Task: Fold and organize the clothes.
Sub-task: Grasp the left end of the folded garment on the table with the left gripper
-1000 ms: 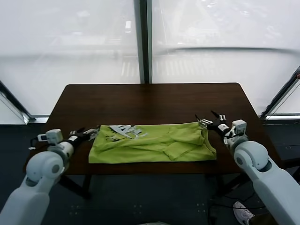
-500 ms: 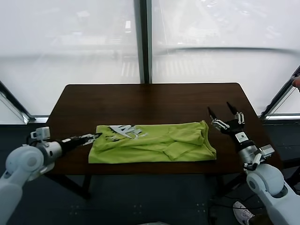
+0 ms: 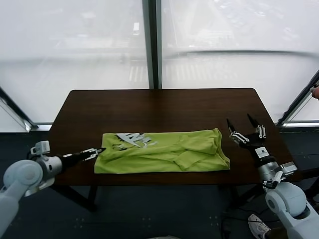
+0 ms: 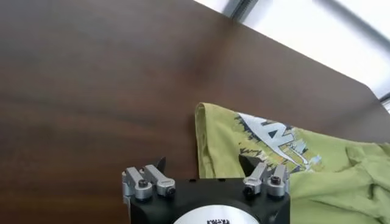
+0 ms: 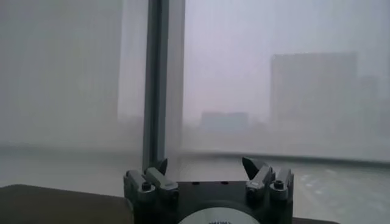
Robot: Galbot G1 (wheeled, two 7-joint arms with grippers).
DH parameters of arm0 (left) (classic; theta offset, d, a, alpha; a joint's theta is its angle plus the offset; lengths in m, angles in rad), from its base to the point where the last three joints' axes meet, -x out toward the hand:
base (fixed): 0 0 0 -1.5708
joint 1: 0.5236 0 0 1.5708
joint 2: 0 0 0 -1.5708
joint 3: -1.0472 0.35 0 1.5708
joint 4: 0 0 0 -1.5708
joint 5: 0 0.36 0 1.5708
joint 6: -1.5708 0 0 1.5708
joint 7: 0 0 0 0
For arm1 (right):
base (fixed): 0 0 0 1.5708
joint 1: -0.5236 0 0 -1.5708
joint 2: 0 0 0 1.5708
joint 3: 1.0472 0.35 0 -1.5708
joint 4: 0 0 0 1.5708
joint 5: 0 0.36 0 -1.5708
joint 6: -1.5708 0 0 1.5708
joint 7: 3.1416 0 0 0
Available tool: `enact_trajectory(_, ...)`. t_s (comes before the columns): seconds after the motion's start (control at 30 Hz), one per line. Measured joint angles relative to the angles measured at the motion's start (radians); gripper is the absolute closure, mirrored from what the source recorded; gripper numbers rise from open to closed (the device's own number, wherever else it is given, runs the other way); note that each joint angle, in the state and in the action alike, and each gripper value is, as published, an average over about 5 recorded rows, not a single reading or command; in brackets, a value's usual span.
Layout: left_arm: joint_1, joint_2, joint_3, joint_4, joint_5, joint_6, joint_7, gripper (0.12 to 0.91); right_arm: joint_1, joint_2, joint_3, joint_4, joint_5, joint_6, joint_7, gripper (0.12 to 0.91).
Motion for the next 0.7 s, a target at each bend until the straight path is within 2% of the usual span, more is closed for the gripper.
enact_trajectory(0.23,0.032,0.0,0.001,-0.012,-0.045,-0.004,0.0,0.123,0.013,0.008,-0.019,0.0,-0.011,-0.006,0.002,0.118)
enact_trajectory(0.7,0.017,-0.047,0.052,-0.03,-0.02,-0.005,0.003,0.123,0.005,0.021,-0.023,0.016,-0.023,-0.01,0.003,0.118)
